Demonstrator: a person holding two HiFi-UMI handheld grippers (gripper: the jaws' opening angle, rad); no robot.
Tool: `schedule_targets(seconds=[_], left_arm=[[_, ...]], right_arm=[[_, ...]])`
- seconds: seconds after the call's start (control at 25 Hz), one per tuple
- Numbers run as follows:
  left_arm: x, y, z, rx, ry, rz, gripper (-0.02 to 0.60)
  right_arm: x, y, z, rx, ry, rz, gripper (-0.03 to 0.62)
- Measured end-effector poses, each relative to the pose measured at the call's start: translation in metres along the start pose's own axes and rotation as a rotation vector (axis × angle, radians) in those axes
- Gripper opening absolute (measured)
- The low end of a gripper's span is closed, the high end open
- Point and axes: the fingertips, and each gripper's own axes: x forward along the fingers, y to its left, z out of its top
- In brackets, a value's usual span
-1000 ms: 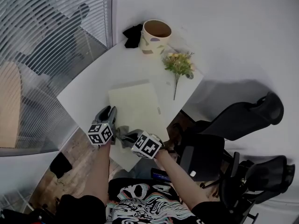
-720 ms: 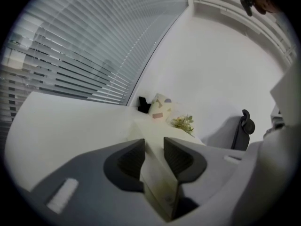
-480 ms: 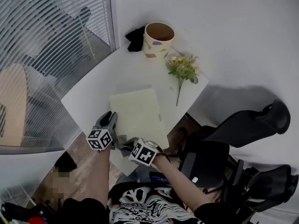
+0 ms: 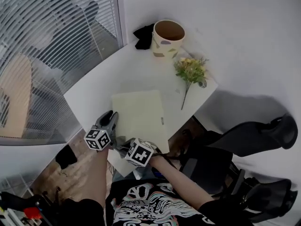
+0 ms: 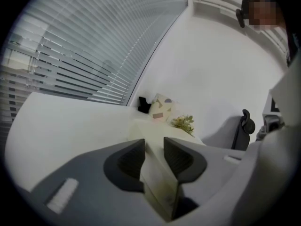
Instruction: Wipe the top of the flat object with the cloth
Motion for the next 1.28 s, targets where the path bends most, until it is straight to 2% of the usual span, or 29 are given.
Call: schedule_targets(seconds=[0.24,0.6,0.84,1.28], left_arm=[[-0.003,0.002,0.002,0.013,-0.01,0.004,0.181],[-0.005,0.002,0.001,0.019,-0.017,0.008,0.181],[-0.002,0.0,0.004,0.026,-0.025,0.009,0.181],[-0.002,0.0,0.002,0.027,-0.025,0.011,0.181]], right_arm=[[0.002,0.002,0.003,-0.005,0.009,0.021,0.017],[-0.002,0.002,0.0,-0.035,-0.002,0.0,0.017],[-0.017,-0.015,-0.009,0.028,-0.028,-0.04,0.017],[-0.028,-0.027,-0.008,0.041,-0.04,-0.071,0.017]])
